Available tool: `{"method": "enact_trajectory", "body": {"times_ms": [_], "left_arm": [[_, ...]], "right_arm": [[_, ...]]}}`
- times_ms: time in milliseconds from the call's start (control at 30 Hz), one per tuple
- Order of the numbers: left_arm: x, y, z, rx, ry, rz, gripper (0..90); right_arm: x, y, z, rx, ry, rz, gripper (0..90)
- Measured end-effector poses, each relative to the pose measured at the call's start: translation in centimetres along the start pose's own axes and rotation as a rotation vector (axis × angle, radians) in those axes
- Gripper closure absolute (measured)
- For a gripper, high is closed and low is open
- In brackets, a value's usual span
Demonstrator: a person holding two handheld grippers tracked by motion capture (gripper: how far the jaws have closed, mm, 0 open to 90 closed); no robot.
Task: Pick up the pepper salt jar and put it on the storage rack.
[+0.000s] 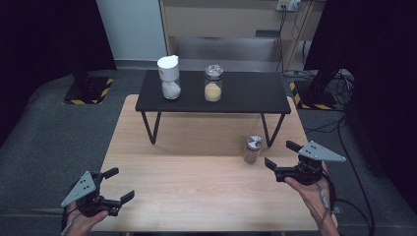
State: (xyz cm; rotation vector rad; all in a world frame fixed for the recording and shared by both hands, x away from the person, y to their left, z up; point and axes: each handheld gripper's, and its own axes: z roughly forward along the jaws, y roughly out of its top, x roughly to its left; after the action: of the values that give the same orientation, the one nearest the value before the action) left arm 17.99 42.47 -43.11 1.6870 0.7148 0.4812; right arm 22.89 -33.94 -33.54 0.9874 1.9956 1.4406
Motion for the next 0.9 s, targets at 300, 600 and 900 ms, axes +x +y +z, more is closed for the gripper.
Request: {"method": "enact_trajectory", "body": {"times_ms": [300,600,900], "left_arm": [[0.0,0.0,0.0,0.002,-0.001,0.001,0.0],[0.0,0.0,0.0,0.000,-0.003,0.000,0.0],[0.0,0.0,0.0,0.000,-0.003,-0.001,0.0]], "right_arm": [[-0.2,0.6,1.3,0.012,-0.007,-0.008,3.4],[-0.4,0.9,3.2,0.036,-0.019,-0.012,3.5],[-0.6,1.0,4.8,0.060,-0.031,-0.019,3.5]]}}
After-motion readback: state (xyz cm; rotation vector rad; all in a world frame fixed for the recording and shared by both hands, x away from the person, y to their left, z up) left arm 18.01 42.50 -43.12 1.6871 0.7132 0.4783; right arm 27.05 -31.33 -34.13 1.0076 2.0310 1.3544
